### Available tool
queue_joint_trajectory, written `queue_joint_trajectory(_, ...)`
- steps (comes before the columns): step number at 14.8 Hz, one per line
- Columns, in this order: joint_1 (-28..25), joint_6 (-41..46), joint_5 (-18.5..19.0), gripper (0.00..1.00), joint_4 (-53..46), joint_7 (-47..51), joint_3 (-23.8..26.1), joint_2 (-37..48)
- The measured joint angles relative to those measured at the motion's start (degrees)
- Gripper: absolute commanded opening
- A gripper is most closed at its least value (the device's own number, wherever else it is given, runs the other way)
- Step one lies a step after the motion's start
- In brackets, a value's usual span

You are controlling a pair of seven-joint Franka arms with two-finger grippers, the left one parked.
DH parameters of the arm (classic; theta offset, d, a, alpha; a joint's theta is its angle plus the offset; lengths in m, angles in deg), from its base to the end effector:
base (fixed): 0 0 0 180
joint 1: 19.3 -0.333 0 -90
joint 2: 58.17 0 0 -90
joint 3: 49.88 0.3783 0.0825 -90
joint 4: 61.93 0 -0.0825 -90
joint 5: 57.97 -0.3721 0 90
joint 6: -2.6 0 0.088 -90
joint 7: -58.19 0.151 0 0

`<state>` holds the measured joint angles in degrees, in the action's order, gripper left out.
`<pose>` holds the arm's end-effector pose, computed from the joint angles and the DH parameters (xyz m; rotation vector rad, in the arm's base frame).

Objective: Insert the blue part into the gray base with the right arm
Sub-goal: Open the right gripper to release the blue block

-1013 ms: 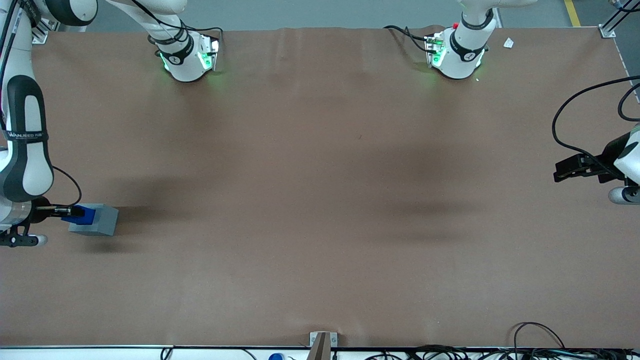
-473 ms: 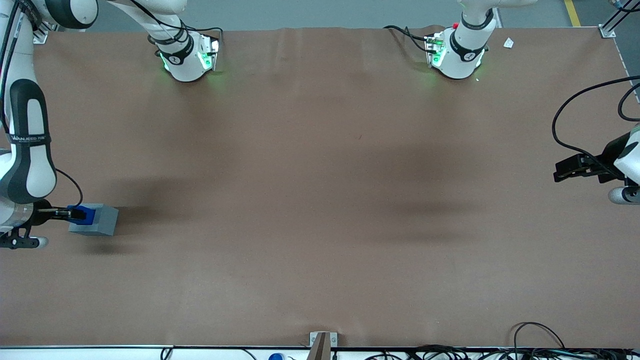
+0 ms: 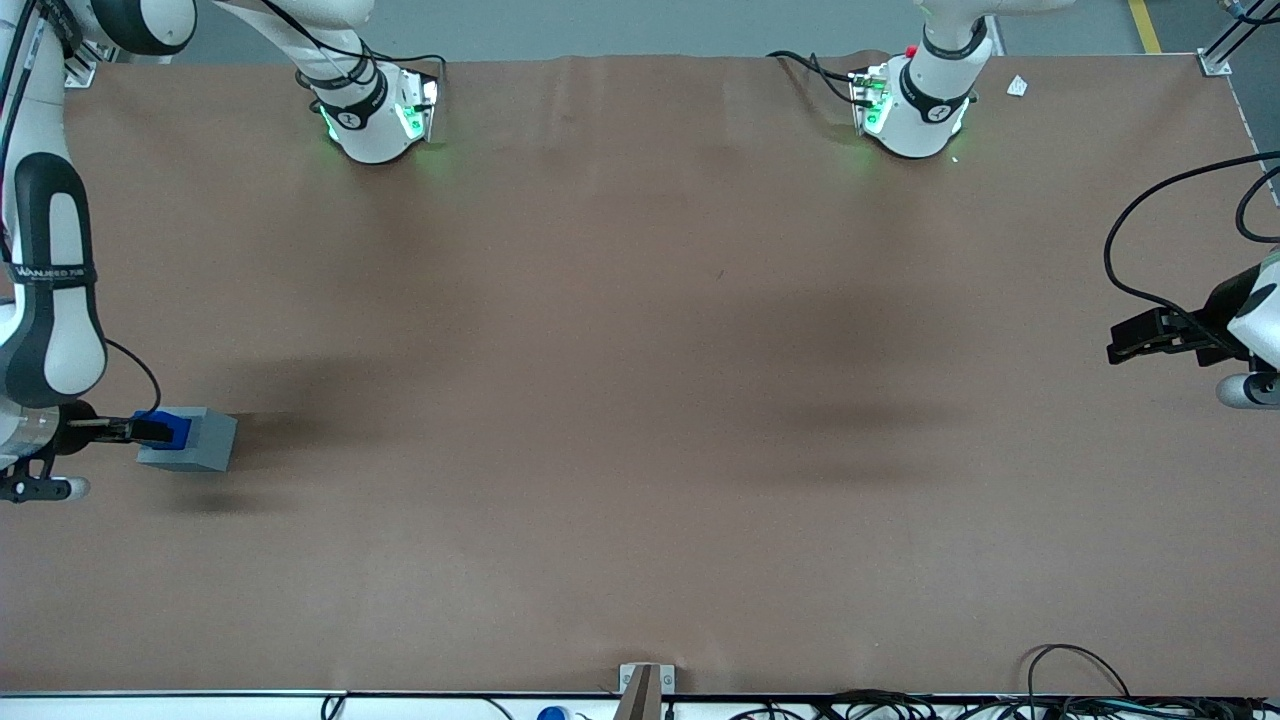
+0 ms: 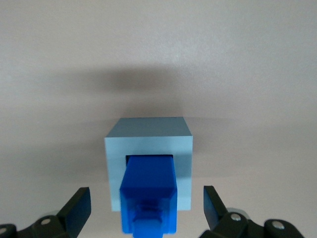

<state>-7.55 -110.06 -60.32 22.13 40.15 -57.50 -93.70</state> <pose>0.6865 -0.2188 0.3232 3.1332 -0.0332 -0.1925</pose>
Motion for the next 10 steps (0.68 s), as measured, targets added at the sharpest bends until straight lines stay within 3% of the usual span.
queue_joint_trajectory(3, -0.6, 3.7, -0.5, 1.0, -1.6, 0.0, 0.3, 2.2)
queue_joint_trajectory(7, -1.3, 17.9, -0.6, 1.0, -8.7, 0.0, 0.4, 5.9)
queue_joint_trajectory(10, -2.7, 22.7, -0.6, 1.0, -12.0, 1.3, 0.4, 10.0)
